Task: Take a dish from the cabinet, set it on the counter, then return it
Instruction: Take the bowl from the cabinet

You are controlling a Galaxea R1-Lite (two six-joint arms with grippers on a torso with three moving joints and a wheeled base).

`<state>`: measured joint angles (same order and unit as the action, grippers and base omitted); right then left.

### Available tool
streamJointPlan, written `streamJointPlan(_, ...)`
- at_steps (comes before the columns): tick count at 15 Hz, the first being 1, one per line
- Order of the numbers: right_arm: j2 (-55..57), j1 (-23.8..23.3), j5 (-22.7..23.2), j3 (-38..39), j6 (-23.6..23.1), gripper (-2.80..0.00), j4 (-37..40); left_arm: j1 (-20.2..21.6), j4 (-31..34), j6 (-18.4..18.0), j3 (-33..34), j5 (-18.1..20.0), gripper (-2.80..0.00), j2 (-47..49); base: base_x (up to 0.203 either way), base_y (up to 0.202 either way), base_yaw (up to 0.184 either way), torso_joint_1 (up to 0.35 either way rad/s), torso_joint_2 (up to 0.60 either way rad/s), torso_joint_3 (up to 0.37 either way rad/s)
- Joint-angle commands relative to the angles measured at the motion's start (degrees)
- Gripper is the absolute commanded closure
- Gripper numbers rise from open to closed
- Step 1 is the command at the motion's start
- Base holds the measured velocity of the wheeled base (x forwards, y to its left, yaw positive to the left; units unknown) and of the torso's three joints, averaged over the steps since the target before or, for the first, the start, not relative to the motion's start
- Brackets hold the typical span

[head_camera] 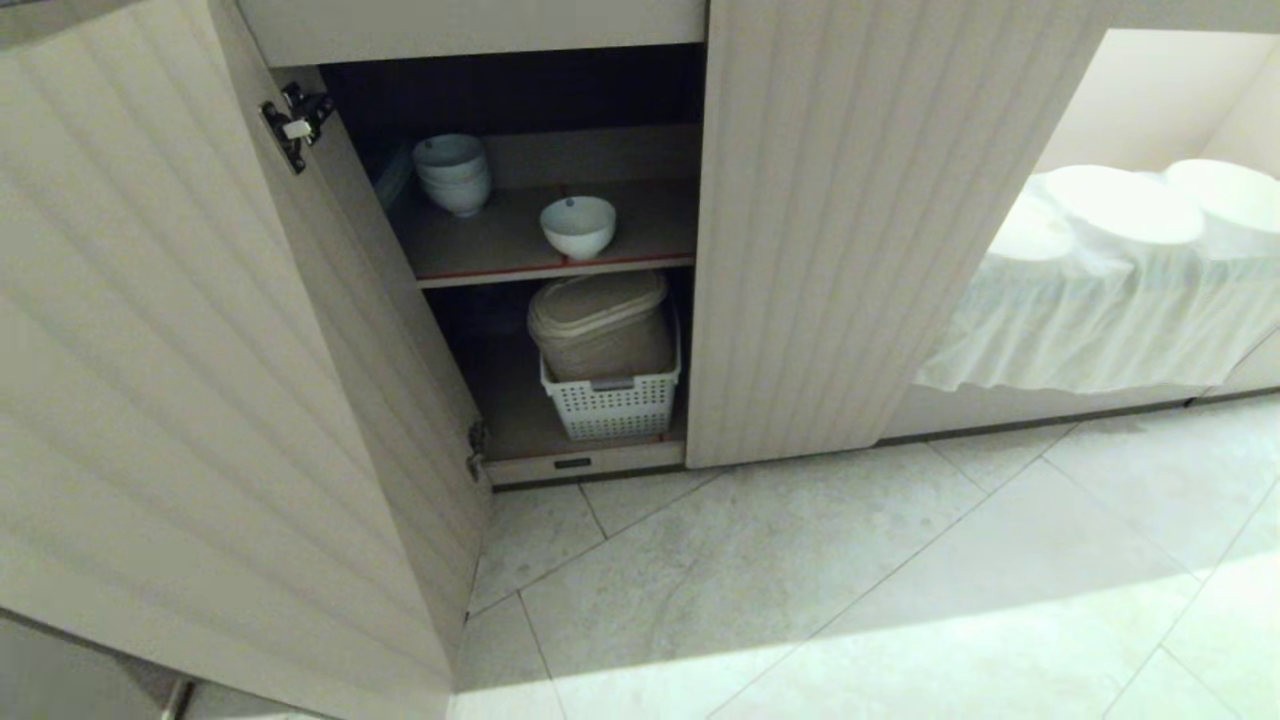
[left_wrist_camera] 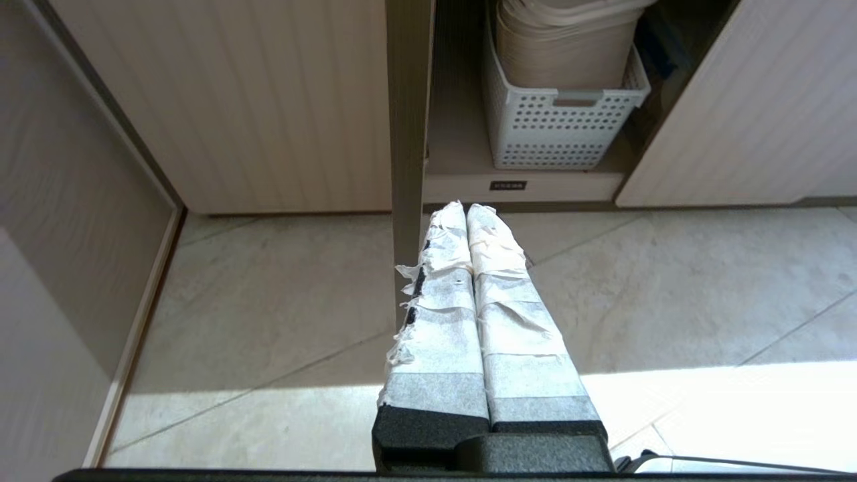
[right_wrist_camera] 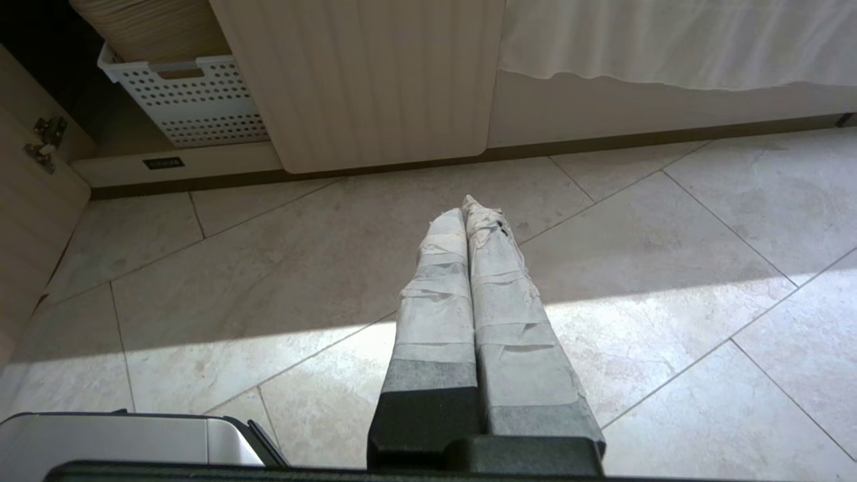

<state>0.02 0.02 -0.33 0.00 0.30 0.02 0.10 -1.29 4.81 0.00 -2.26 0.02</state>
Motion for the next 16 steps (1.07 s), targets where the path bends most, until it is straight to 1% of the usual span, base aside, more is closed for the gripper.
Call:
streamJointPlan(1, -0.02, 0.06, -0.02, 0.0, -0.03, 0.0, -0.02, 0.08, -0.03, 0.03, 0.0, -0.02, 0.0, -0.02, 0.0, 0.0, 0.0, 0.0, 0.0, 0.0)
streamJointPlan(9, -0.02, 0.01, -0.02, 0.0, 0.0, 0.0, -0.02, -0.01, -0.03, -0.15, 0.0, -0.02, 0.0, -0.02, 0.0, 0.0, 0.0, 0.0, 0.0, 0.0)
streamJointPlan(16, -0.02, 0.0, -0.02, 0.0, 0.05, 0.0, -0.02, 0.08, -0.03, 0.47, 0.0, -0.02, 0.0, -0.02, 0.0, 0.0, 0.0, 0.0, 0.0, 0.0)
